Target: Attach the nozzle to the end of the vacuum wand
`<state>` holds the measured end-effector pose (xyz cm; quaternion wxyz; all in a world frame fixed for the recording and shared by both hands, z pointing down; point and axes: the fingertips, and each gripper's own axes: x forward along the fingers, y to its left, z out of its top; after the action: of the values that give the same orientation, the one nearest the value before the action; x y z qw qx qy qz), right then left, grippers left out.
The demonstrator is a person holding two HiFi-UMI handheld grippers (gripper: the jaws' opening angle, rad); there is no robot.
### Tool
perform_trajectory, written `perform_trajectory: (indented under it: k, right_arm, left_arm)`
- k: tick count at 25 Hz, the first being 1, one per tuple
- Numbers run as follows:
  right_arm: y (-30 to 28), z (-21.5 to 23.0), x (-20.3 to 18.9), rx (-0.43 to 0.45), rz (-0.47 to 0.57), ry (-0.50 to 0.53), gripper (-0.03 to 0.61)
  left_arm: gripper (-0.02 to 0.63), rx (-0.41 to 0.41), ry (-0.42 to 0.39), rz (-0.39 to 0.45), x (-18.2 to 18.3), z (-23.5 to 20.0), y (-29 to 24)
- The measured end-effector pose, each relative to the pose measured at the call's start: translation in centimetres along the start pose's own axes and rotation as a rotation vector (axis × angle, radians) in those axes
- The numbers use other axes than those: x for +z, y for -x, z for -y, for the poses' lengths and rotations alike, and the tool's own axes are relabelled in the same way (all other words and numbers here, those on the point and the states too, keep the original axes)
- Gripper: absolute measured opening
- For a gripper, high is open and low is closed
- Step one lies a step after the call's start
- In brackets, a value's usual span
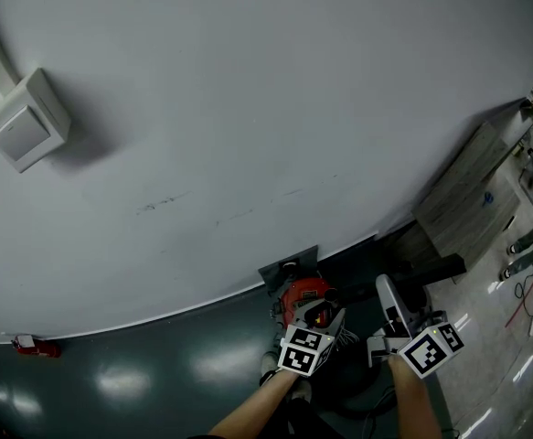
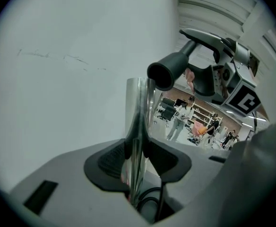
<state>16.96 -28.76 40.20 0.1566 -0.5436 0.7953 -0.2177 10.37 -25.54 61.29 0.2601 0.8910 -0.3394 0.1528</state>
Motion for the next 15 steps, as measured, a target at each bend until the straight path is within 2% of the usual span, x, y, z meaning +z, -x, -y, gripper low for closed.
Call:
perform_trajectory:
  k: [6,15]
  right_arm:
    - [0.2,-0.1,-0.2,0.005,-0.015,0.011,0.345]
    - [-0.2,-1.3,-0.4,0.001,-0.084,0.111,0.345]
  left_arm:
    - [0.152,-0.011,-0.030,-0.011,-0.1,1.4,-0.2]
    - [0.152,-0.015,-0.076,-0.028,-0.1,2.8,-0.4]
